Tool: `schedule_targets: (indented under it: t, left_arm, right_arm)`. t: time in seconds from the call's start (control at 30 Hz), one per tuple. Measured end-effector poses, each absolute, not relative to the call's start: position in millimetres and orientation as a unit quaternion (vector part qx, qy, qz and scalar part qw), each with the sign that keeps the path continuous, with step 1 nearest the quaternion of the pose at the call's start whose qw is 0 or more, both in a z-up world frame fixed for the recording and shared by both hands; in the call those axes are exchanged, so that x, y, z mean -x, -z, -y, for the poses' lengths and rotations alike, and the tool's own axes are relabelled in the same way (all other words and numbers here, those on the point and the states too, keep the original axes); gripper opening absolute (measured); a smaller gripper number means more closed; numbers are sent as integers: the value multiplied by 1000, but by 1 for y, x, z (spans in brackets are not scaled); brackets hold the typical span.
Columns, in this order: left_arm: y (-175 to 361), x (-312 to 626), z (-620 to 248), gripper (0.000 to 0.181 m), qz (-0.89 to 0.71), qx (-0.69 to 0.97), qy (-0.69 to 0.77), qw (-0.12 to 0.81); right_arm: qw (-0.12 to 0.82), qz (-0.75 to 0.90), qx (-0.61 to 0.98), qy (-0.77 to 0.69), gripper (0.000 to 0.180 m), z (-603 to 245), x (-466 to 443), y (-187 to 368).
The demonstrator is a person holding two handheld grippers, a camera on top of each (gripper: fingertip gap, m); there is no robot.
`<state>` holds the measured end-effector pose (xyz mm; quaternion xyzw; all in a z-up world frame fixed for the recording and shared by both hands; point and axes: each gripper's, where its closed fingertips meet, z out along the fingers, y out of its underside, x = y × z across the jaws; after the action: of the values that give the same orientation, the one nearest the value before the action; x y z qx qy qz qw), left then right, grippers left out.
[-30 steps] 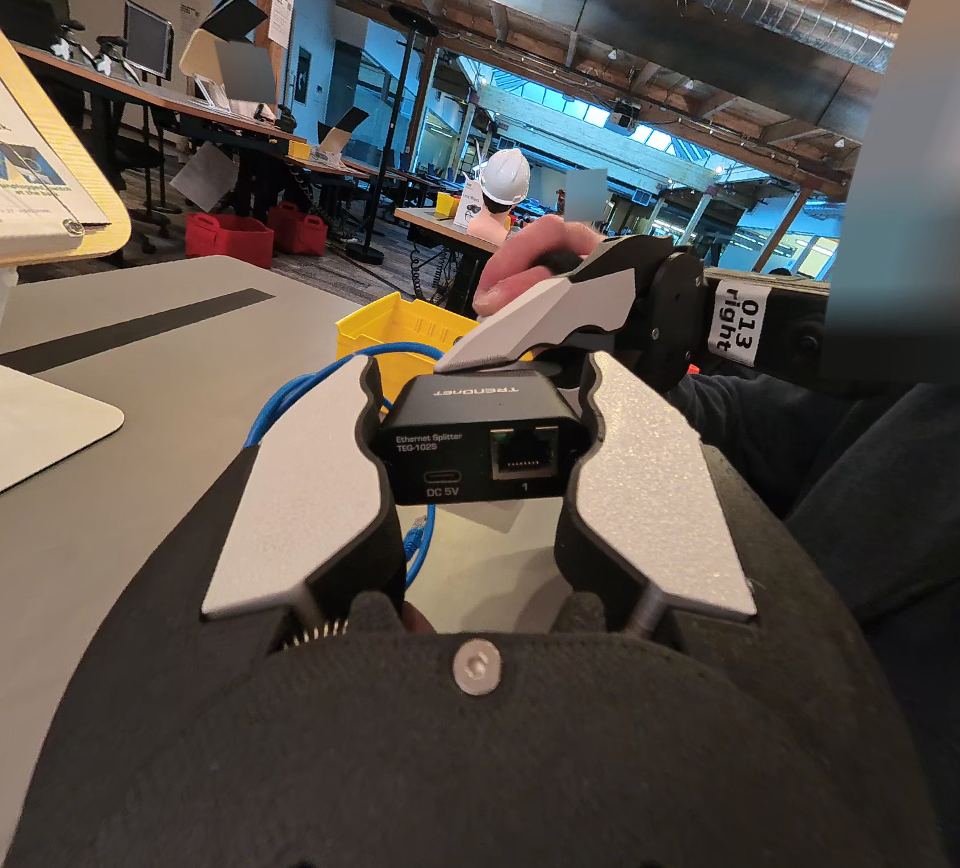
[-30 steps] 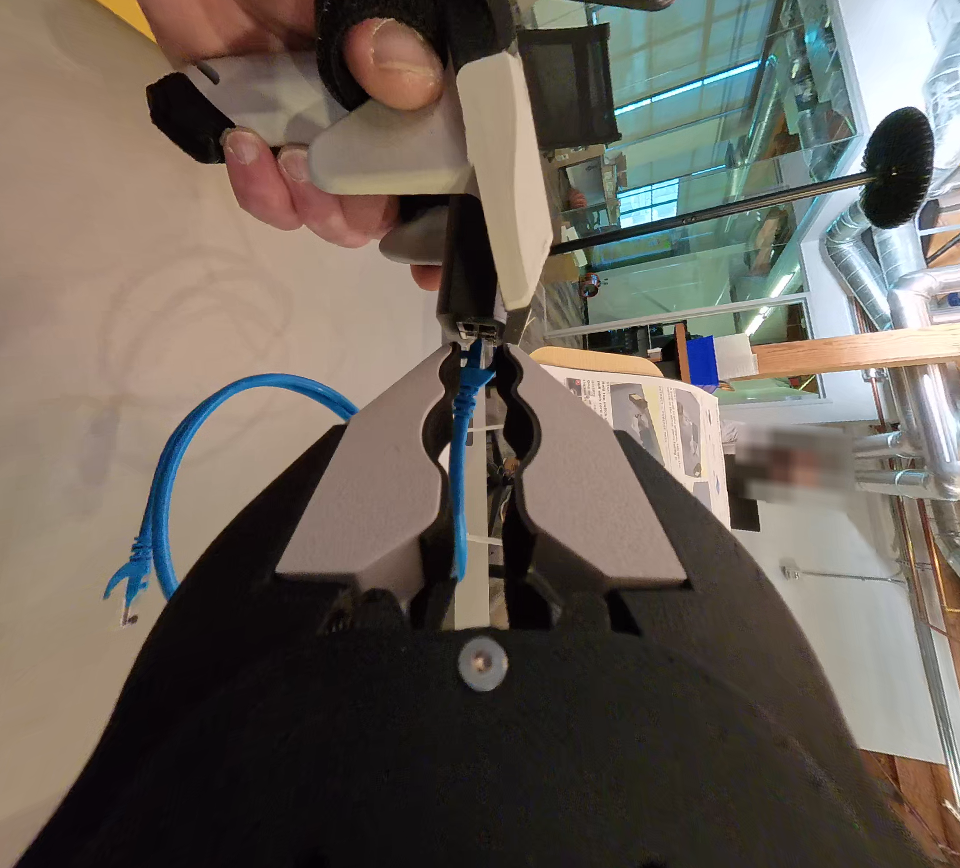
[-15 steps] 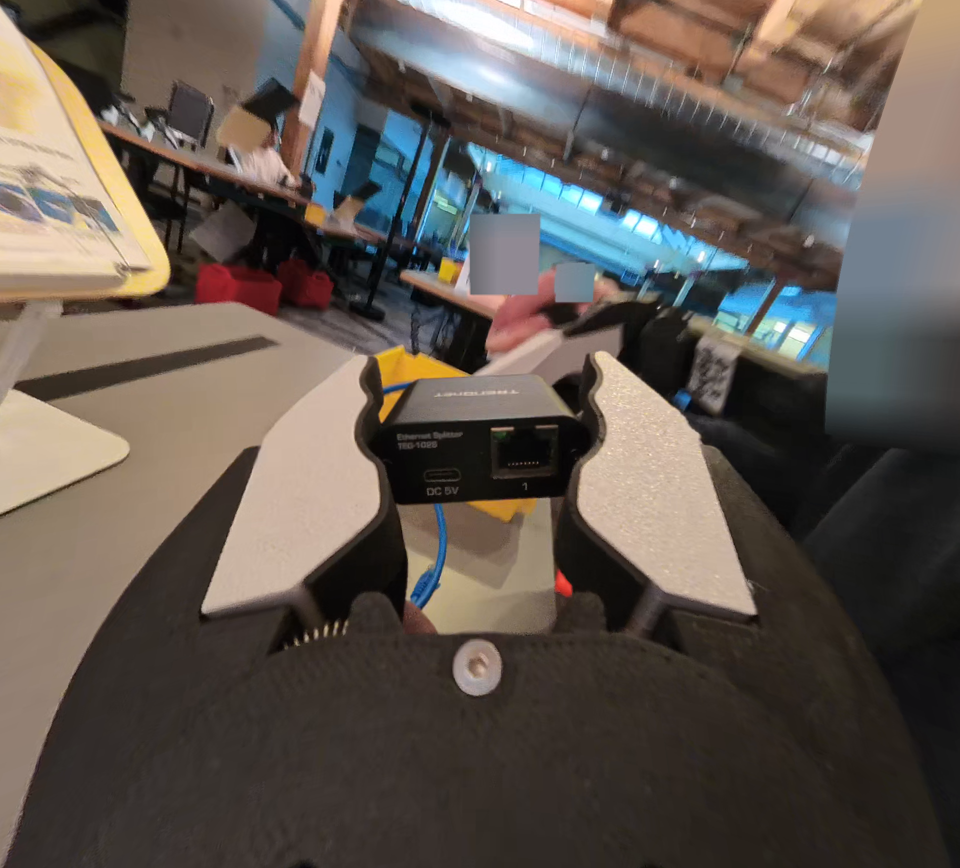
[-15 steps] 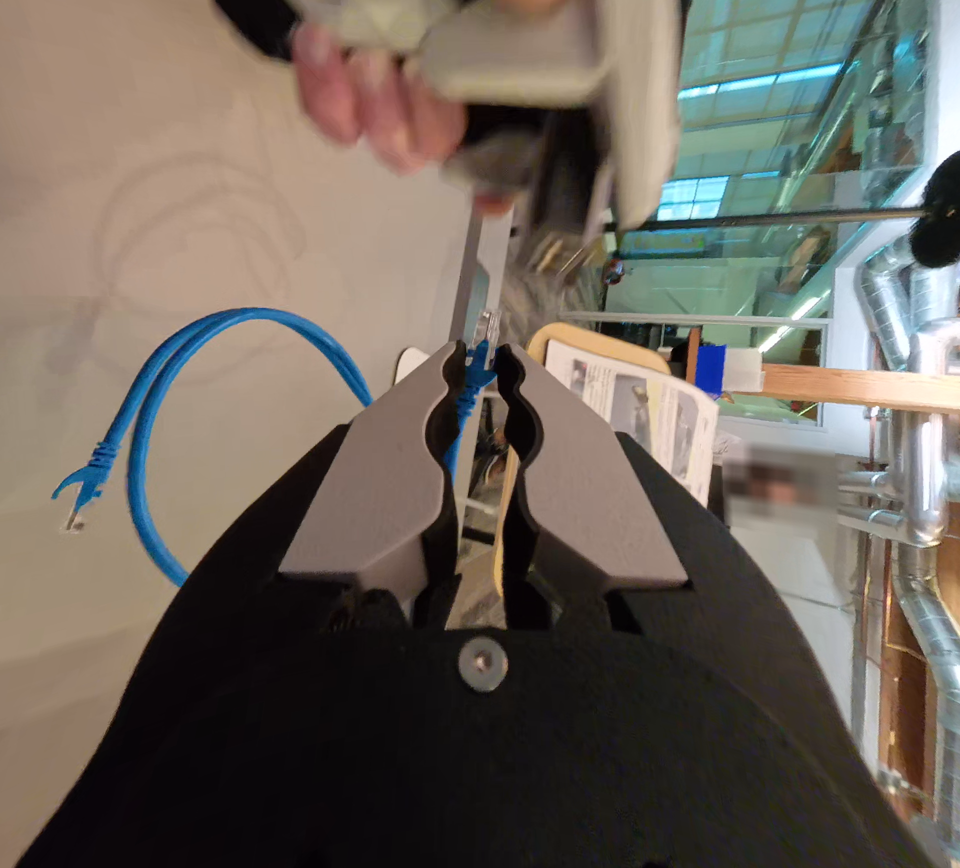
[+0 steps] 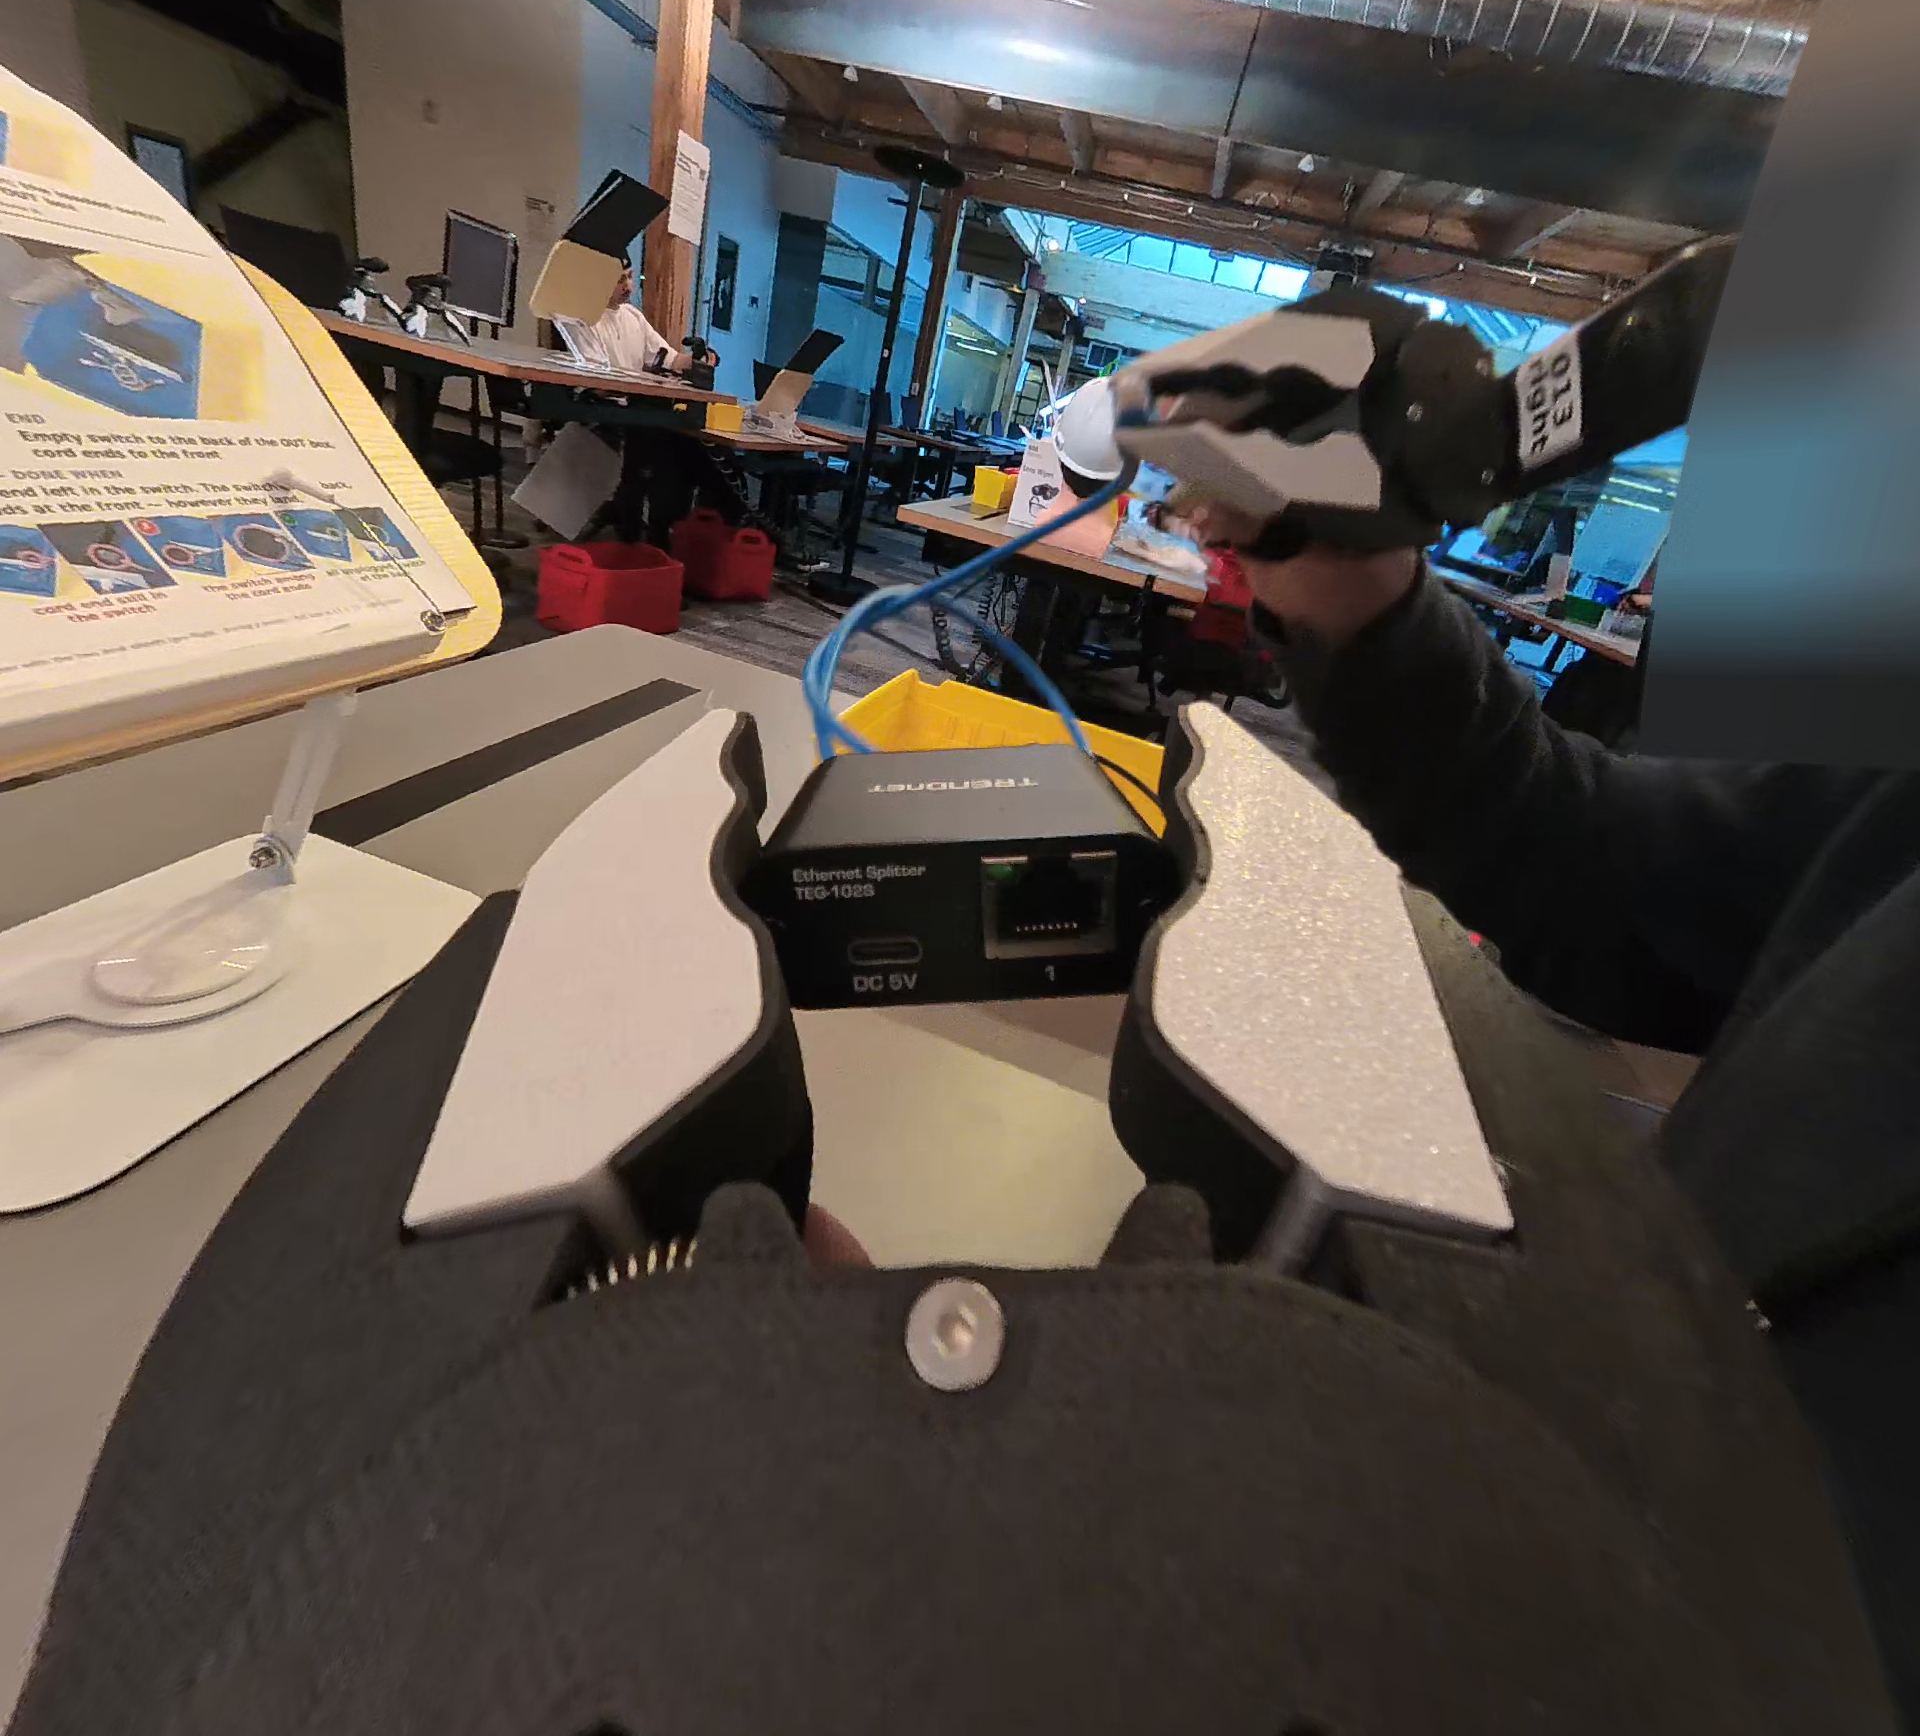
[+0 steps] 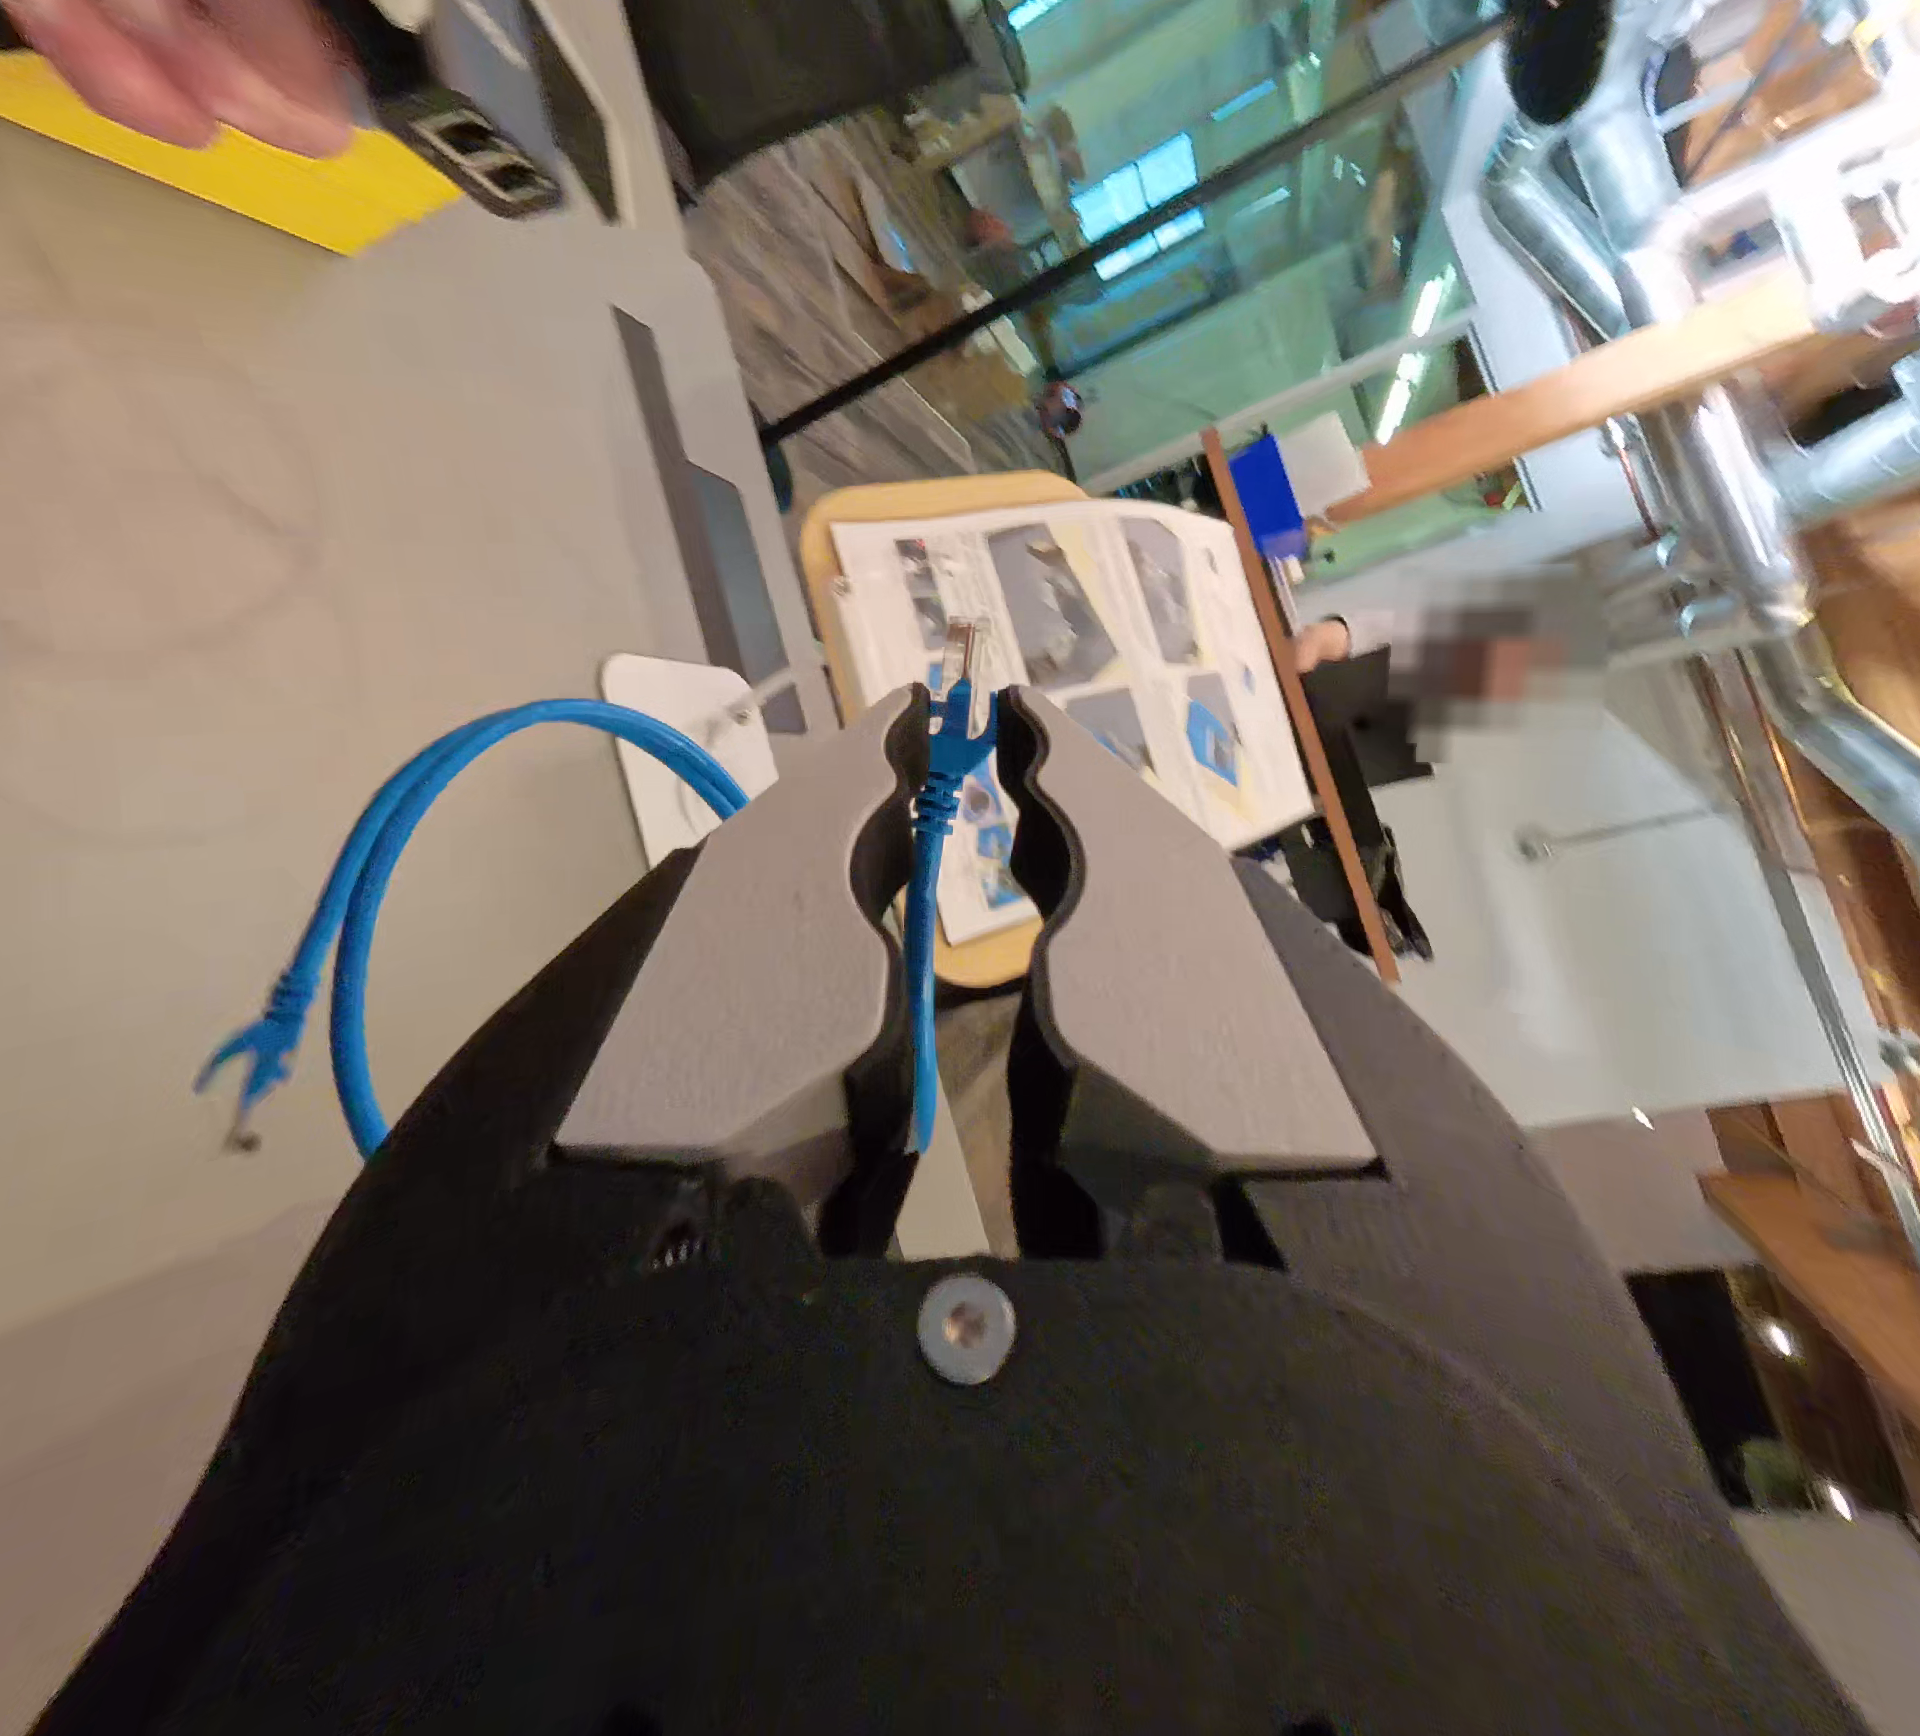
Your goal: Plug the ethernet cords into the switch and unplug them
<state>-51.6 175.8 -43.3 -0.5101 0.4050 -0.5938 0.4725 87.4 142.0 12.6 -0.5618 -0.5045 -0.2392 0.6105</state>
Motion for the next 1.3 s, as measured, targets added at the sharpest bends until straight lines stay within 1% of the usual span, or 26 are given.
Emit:
schedule_targets:
  t: [0.17, 0.3, 0.4, 0.53, 0.6, 0.7, 0.8, 0.9, 0.93, 0.97, 1.0, 1.03, 1.07, 1.17, 1.3]
  left_arm:
    - [50, 52, -178, 73, -407, 518, 590, 467]
    - [56, 50, -179, 73, -410, 524, 586, 463]
    - [58, 47, -177, 73, -414, 524, 589, 455]
    - [62, 42, -171, 73, -427, 523, 586, 448]
    - [63, 40, -169, 73, -428, 523, 587, 446]
    - [65, 38, -168, 73, -428, 524, 588, 443]
    - [67, 36, -167, 73, -430, 526, 587, 442]
    - [67, 35, -166, 73, -432, 525, 585, 441]
    - [68, 35, -166, 73, -433, 526, 584, 441]
    - [68, 35, -166, 73, -432, 525, 586, 441]
    - [68, 35, -166, 73, -432, 525, 587, 439]
    - [69, 34, -166, 73, -432, 526, 586, 439]
    - [70, 34, -166, 73, -433, 527, 585, 438]
    - [73, 34, -165, 73, -434, 528, 586, 434]
    - [73, 34, -164, 73, -434, 527, 588, 433]
  right_arm:
    - [607, 440, 599, 282, 11, -118, -152, -47]
    - [592, 385, 638, 307, 11, -91, -211, -46]
    - [557, 341, 681, 331, 12, -75, -263, -12]
    - [527, 292, 729, 326, 12, -52, -308, 43]
    - [529, 272, 742, 309, 12, -45, -318, 70]
    - [502, 255, 761, 321, 12, -40, -339, 115]
    - [495, 246, 777, 302, 13, -40, -348, 148]
    - [477, 252, 800, 263, 12, -38, -342, 178]
    - [457, 260, 811, 255, 12, -36, -340, 189]
    - [431, 268, 824, 250, 16, -32, -339, 200]
    - [409, 274, 836, 241, 24, -29, -338, 210]
    - [392, 277, 846, 230, 38, -26, -336, 217]
    - [381, 281, 852, 224, 45, -24, -334, 220]
    - [364, 295, 860, 202, 51, -16, -325, 218]
    - [357, 297, 868, 174, 51, -8, -321, 204]
